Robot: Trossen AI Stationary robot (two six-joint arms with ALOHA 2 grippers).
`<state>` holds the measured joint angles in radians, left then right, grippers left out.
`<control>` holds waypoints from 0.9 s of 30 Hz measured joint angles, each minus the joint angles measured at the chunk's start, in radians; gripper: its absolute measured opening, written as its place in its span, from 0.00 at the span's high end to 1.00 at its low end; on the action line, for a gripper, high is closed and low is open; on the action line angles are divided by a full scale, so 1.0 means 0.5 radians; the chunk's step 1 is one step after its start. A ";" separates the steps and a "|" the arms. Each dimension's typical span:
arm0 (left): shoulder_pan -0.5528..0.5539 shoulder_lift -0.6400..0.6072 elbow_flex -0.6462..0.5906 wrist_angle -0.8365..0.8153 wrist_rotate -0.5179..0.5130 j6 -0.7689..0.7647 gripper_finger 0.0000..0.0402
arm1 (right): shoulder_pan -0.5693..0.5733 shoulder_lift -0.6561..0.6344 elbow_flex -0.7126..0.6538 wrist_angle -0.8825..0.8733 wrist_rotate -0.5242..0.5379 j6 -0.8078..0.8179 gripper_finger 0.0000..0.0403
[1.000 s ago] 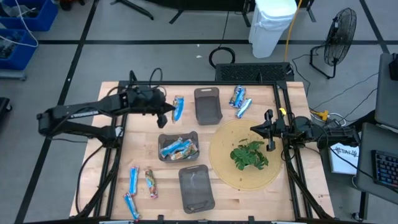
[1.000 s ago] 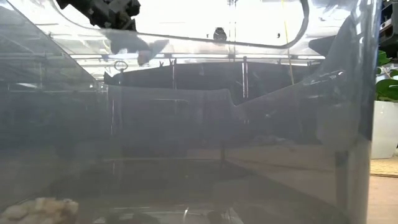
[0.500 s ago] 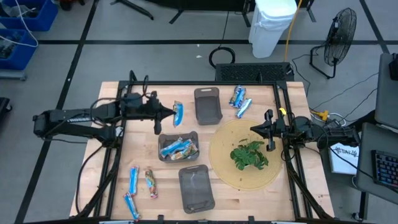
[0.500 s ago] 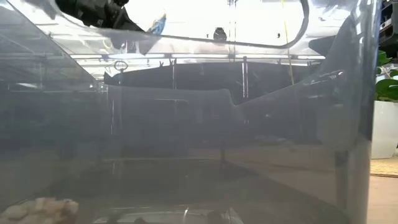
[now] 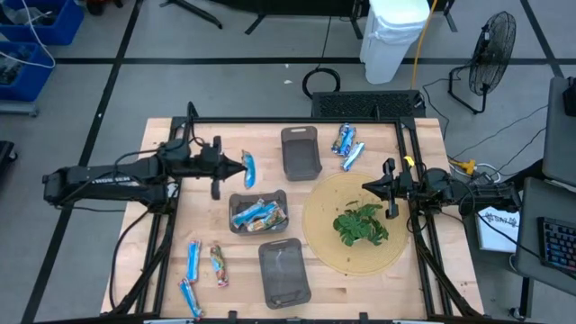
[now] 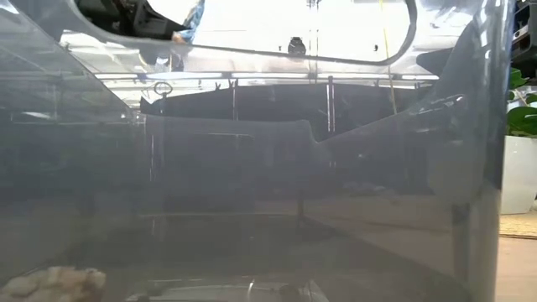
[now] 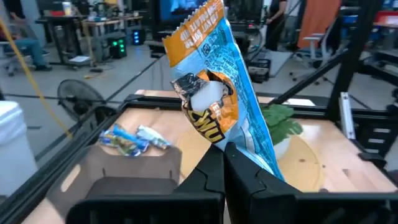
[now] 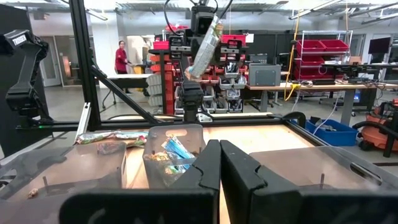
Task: Pick and place Granola Bars by type
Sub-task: Put the yellow granola bar into the middle black bin
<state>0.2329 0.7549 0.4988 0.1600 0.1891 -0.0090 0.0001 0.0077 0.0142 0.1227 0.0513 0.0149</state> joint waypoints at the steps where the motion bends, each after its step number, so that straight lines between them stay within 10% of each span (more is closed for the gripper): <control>1: -0.002 -0.003 -0.001 -0.001 0.010 0.001 1.00 | 0.000 0.000 0.000 0.001 0.000 0.000 1.00; 27: -0.026 -0.008 -0.003 0.010 0.086 0.122 1.00 | -0.001 -0.001 -0.001 0.001 -0.001 0.000 1.00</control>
<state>0.2199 0.7509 0.4973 0.1651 0.2321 0.0522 -0.0002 0.0074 0.0139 0.1230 0.0510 0.0148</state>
